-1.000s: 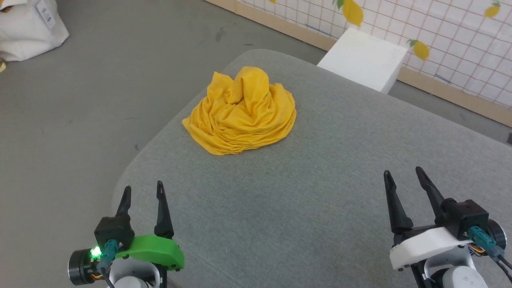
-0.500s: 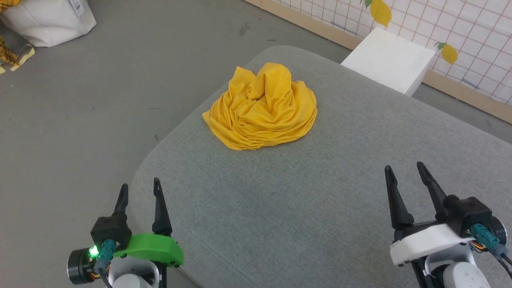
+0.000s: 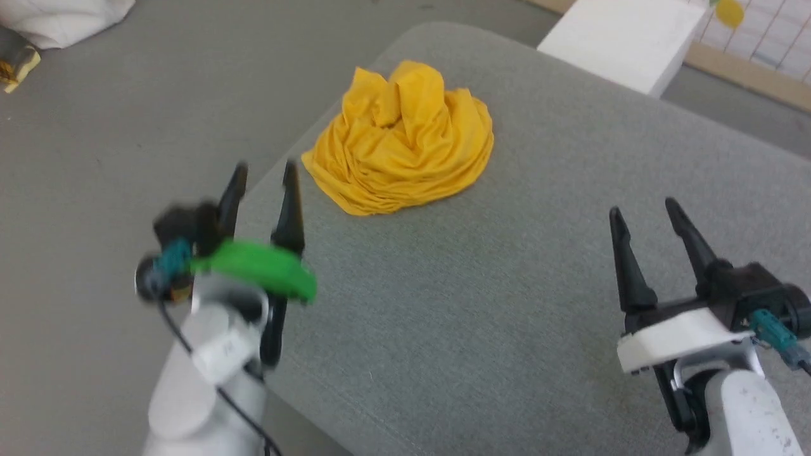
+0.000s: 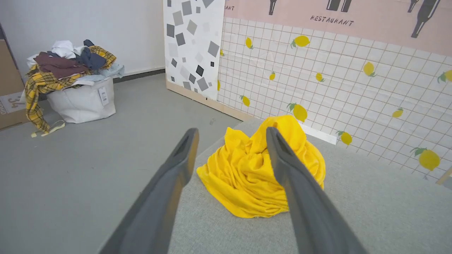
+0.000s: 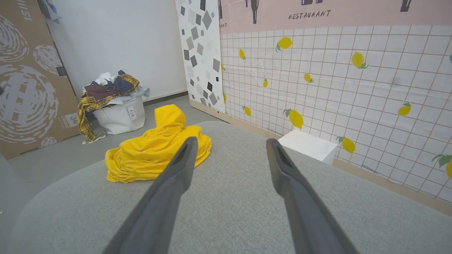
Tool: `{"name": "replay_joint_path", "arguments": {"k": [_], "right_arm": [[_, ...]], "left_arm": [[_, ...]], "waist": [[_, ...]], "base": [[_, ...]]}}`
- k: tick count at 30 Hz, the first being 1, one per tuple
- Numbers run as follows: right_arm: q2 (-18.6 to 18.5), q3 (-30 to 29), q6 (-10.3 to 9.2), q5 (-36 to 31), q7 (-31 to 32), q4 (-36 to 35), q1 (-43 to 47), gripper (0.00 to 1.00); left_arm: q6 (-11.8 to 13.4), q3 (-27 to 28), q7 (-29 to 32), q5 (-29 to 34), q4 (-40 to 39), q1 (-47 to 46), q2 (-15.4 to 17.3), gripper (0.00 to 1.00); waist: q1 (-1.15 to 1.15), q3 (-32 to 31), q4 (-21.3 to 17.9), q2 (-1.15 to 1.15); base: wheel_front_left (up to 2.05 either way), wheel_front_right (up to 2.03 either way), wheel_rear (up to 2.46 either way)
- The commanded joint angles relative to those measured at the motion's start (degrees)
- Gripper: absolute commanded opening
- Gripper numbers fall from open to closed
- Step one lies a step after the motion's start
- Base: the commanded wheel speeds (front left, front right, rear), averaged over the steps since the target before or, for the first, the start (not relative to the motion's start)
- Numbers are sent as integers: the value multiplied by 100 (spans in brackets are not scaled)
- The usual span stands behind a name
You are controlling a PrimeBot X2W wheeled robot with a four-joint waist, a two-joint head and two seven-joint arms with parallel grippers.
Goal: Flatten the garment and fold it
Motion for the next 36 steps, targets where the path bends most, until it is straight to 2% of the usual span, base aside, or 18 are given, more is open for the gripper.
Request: {"name": "replay_joint_path", "arguments": {"k": [1,8,15,23,27,28,29,31,33,36], "right_arm": [[0,29,-9,-74,45,-61,-151,100],[0,237,-9,-223,103,-130,-505,100],[0,314,-9,-327,57,-153,-859,100],[0,305,-9,-289,-60,-67,-991,100],[0,281,-9,-244,-139,46,-1002,100],[0,278,-9,-229,-158,73,-996,100],[0,271,-9,-211,-181,105,-986,100],[0,257,-9,-164,-226,169,-967,100],[0,241,-9,-116,-276,237,-943,100],[0,205,-9,-31,-352,348,-883,100]], "left_arm": [[-126,-2,142,-133,158,-424,-1,100],[-482,-32,1124,-630,1013,-1868,182,100],[-626,-80,2219,-1181,1707,-2417,454,100],[-612,-101,2873,-1448,2391,-2287,609,100],[-362,-173,3324,-1399,2755,-2174,677,100],[-320,-210,3441,-1375,2813,-2151,696,97],[-292,-244,3535,-1351,2848,-2127,723,39],[-240,-255,3528,-1311,2818,-2101,786,0],[-112,-221,3202,-1182,2679,-2109,910,0],[180,-95,2343,-920,2402,-2154,1113,0]], "waist": [[0,666,-351,0],[0,1407,-915,0],[0,1941,-1482,0],[0,2190,-1860,0],[0,2125,-1934,0],[0,2088,-1945,0],[0,2034,-1956,0],[0,1908,-1968,0],[0,1750,-1971,0],[0,1458,-1966,0]], "base": [[0,0,0],[0,0,0],[0,0,0],[0,0,0],[0,0,0],[0,0,0],[0,0,0],[0,0,0],[0,0,0],[0,0,0]]}}
